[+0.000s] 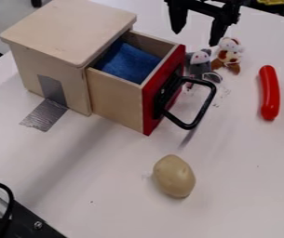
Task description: Take the giraffe and put it on top of the drawer
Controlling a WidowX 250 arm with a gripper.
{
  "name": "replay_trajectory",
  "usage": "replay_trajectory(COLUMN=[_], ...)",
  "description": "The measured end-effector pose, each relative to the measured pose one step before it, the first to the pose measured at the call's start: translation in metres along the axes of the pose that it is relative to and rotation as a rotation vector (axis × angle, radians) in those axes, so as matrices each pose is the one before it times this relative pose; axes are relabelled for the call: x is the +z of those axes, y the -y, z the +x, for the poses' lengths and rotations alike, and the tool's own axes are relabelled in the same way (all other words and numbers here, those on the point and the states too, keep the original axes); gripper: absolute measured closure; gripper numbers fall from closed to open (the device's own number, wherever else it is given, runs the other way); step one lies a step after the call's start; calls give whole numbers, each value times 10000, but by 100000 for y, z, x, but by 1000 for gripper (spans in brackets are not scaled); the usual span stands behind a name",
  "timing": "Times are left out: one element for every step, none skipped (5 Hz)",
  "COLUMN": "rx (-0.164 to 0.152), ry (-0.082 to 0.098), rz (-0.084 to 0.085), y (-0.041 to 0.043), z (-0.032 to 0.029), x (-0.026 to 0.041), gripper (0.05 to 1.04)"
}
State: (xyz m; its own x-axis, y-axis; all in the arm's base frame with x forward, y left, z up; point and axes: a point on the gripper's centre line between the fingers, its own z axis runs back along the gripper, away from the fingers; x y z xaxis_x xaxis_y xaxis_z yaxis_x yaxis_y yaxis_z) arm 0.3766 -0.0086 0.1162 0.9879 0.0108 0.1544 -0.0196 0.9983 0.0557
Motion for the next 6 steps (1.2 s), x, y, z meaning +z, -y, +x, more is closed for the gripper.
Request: replay_trajectory(rx=[-9, -81, 23, -17, -159, -45], ry=[-339, -13, 205, 377, 324, -226], rz=[-7, -325, -173, -156, 59, 216], y=[94, 448, 358, 326, 68, -583], z=[-391, 2486, 3022, 3600, 2619, 1370], x=[-1114, -2042, -873, -741, -1025, -1706], gripper=[89, 87, 87, 87, 87, 87])
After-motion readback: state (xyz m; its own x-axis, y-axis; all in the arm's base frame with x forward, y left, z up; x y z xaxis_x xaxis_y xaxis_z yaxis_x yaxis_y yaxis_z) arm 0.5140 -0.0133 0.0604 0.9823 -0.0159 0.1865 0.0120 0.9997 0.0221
